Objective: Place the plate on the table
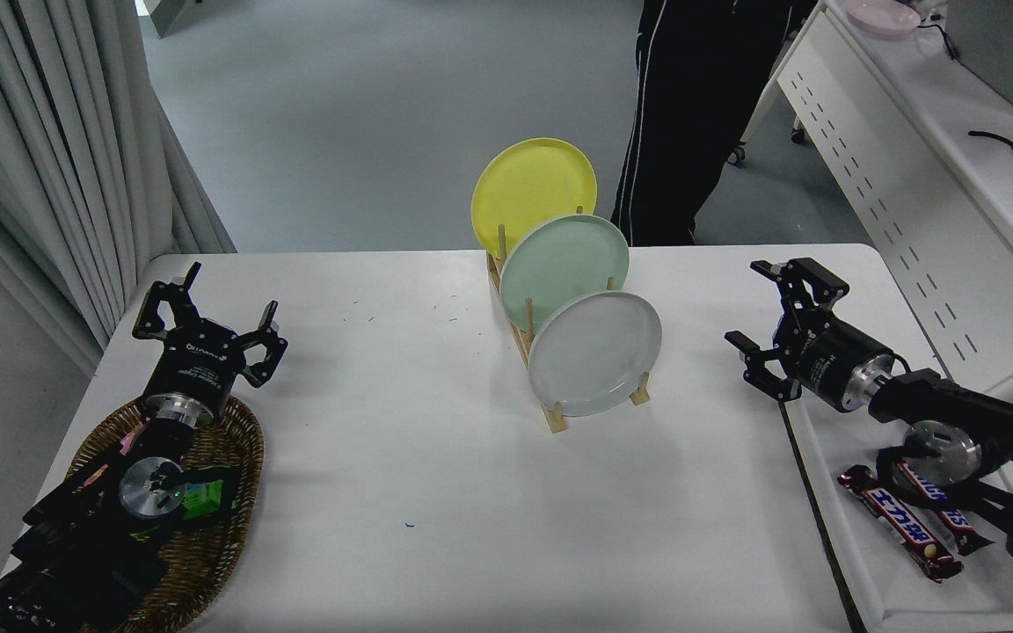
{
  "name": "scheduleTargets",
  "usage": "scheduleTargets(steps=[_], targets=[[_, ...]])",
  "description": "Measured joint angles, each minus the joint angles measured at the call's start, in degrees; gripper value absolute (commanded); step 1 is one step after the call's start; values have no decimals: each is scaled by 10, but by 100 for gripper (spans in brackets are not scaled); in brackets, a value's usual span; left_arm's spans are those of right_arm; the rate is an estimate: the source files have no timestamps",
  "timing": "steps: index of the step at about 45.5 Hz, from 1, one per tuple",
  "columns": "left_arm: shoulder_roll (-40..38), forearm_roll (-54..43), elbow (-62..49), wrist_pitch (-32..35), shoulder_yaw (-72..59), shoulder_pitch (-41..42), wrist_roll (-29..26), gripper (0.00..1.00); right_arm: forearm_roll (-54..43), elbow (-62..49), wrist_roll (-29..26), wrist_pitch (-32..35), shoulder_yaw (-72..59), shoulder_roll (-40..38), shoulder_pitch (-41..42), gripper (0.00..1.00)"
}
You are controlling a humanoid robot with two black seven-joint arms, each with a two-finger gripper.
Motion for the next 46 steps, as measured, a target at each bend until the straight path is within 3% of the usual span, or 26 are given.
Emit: scheduleTargets(steps=[14,23,46], targets=[[0,0,0,0,0,0,0,100,55,31,-102,-5,-20,4,61,100],[0,0,0,0,0,0,0,100,67,37,-135,-17,-22,21,88,99],[0,0,0,0,0,0,0,100,117,31,-199,-151,-7,89,110,100]])
